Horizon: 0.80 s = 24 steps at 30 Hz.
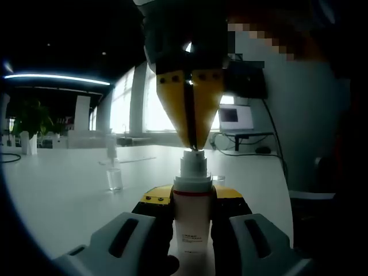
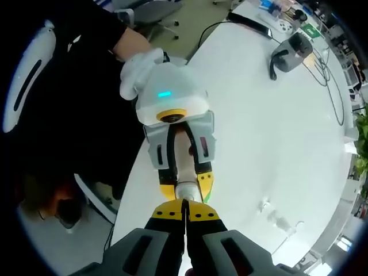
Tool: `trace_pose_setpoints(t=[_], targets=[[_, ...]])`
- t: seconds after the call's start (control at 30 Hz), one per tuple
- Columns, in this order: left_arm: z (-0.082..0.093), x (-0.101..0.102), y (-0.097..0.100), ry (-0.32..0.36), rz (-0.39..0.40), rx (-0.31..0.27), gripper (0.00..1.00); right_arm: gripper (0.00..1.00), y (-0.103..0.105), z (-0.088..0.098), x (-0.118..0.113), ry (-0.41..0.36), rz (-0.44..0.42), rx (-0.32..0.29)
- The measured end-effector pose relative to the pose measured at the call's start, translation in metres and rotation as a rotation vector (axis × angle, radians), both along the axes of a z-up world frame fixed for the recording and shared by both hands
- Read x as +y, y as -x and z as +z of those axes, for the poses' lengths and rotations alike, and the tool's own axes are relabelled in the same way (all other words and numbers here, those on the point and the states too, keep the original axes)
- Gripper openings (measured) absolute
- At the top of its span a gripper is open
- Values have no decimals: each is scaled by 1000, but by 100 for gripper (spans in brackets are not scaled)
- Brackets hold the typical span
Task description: Clamp pump bottle remove cover press pump head put on cover
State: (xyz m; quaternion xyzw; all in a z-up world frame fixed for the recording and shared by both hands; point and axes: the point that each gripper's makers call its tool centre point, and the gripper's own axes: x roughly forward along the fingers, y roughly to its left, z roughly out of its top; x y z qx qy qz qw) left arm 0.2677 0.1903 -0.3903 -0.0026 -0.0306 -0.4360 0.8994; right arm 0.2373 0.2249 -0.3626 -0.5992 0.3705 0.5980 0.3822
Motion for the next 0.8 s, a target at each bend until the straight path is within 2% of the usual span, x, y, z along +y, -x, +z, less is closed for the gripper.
trace_pose_setpoints(t=[0.23,0.8], targets=[[0,0,0,0,0,0,15,0,1,7,-1,-35,11,-4],[0,0,1,2,0,0,15,0,0,7,0,-63,10,2]])
